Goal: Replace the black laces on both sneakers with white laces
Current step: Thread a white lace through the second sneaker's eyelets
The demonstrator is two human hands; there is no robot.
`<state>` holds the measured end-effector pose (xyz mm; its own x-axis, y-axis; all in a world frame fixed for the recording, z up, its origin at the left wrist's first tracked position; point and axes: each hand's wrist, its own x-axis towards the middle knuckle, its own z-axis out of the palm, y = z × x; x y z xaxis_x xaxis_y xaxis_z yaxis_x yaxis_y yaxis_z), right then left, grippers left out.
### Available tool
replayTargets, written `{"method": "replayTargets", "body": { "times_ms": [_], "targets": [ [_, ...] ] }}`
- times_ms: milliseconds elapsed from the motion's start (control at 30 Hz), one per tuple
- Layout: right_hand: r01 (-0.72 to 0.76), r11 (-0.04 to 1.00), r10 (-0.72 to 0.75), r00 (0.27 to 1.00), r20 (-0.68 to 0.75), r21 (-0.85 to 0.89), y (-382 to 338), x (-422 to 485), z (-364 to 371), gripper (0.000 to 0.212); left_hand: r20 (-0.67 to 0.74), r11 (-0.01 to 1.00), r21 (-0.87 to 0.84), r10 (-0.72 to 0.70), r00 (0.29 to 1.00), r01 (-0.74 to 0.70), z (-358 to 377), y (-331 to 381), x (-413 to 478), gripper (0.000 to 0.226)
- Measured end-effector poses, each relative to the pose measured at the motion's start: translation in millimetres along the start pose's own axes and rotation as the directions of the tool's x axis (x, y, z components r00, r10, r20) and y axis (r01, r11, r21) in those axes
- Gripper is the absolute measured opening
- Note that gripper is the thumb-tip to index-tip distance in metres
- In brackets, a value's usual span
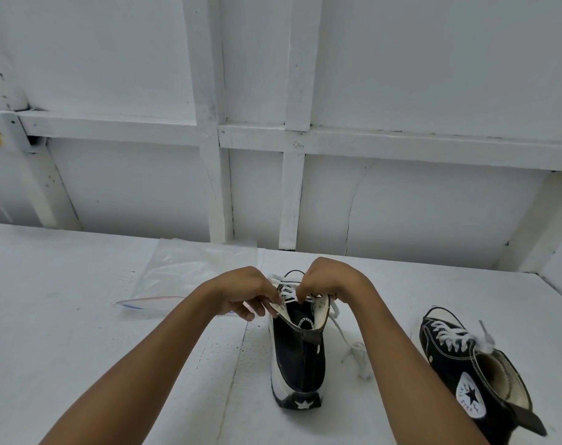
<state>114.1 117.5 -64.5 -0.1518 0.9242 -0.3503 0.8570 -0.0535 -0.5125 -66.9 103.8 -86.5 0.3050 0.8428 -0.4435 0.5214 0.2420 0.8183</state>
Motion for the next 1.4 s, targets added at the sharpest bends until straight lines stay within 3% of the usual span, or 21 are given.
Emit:
{"method": "replayTargets", "body": {
  "times_ms": [600, 867, 1000, 1133, 1267, 1300, 1333, 1400],
  "targets": [
    [0.004, 0.998, -0.004, 1.0, -0.002, -0.056, -5.9, 1.3, 5.1, 0.033, -0.024, 1.0, -0.021, 0.002, 1.0, -0.003, 2.4, -2.1, 1.9, 0.015],
    [0.062, 0.998, -0.061, 0.996, 0.072, -0.014, -9.1, 1.2, 10.2, 0.023, 0.001, 0.995, 0.0, 0.098, 0.995, -0.098, -1.5, -17.3, 5.1, 0.016],
    [0.089, 0.99, -0.094, 0.994, 0.052, 0.106, -3.2, -2.4, 5.6, 0.04, -0.02, 0.992, 0.019, 0.126, 0.992, -0.126, -13.2, -17.7, 1.1, 0.017],
    [0.154, 0.95, -0.139, 0.987, -0.075, 0.271, 8.3, -1.1, -2.8, 0.046, -0.113, 0.941, -0.251, 0.207, 0.972, -0.229, -33.5, -9.9, -8.0, 0.018],
    [0.215, 0.884, -0.138, 0.968, -0.207, 0.414, 13.8, -1.6, -11.1, 0.043, -0.12, 0.659, -0.698, 0.276, 0.954, -0.279, -40.4, 0.6, -14.6, 0.024],
    [0.227, 0.871, -0.14, 0.965, -0.223, 0.435, 14.0, -1.9, -12.3, 0.045, -0.119, 0.658, -0.704, 0.264, 0.957, -0.269, -38.7, 2.2, -15.1, 0.024],
    [0.235, 0.863, -0.138, 0.961, -0.238, 0.447, 14.6, -2.3, -13.1, 0.048, -0.121, 0.722, -0.643, 0.235, 0.964, -0.256, -36.0, 2.3, -14.7, 0.023],
    [0.242, 0.858, -0.127, 0.954, -0.27, 0.453, 15.7, -2.0, -14.9, 0.051, -0.128, 0.905, -0.37, 0.173, 0.977, -0.209, -29.3, -1.8, -10.8, 0.022]
  ]
}}
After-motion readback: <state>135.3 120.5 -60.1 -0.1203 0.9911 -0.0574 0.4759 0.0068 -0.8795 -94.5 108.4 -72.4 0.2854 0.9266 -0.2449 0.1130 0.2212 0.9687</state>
